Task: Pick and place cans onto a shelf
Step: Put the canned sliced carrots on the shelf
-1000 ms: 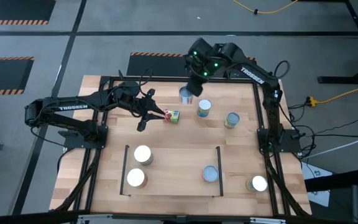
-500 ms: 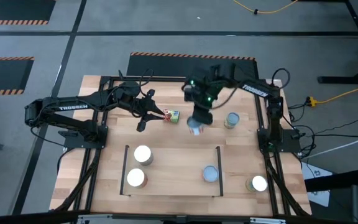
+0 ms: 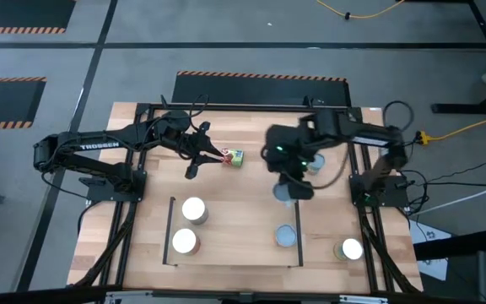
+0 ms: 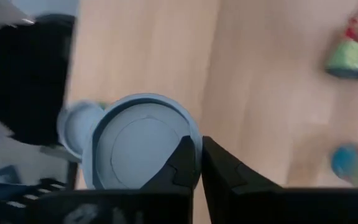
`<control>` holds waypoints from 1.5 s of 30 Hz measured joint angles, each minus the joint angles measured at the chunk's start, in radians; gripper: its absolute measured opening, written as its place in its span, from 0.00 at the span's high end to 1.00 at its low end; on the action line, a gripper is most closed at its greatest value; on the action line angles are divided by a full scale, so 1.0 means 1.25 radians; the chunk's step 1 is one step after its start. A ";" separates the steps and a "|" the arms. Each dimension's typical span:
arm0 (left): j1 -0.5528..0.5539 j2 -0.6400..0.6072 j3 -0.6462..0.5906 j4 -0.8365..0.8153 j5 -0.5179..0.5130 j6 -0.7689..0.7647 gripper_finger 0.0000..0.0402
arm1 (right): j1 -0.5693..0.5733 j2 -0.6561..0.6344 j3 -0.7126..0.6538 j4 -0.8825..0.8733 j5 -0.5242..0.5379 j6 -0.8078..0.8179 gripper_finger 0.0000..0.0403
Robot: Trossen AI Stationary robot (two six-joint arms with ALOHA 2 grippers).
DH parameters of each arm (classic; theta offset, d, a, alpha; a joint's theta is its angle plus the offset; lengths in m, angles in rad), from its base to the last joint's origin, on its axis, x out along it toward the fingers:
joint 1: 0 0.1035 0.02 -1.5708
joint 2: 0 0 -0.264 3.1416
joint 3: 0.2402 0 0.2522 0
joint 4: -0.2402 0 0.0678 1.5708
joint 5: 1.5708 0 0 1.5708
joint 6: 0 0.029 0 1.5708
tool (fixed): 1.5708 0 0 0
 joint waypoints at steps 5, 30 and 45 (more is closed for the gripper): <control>0.000 0.000 0.000 0.001 0.000 0.000 0.79 | 0.036 -0.123 -0.196 0.143 0.050 0.067 0.96; 0.000 0.000 0.000 0.001 0.000 0.000 0.79 | 0.043 -0.306 -0.685 0.557 -0.002 0.085 0.96; 0.000 0.000 0.000 0.001 0.000 0.001 0.79 | 0.043 -0.306 -0.688 0.555 -0.021 0.086 0.88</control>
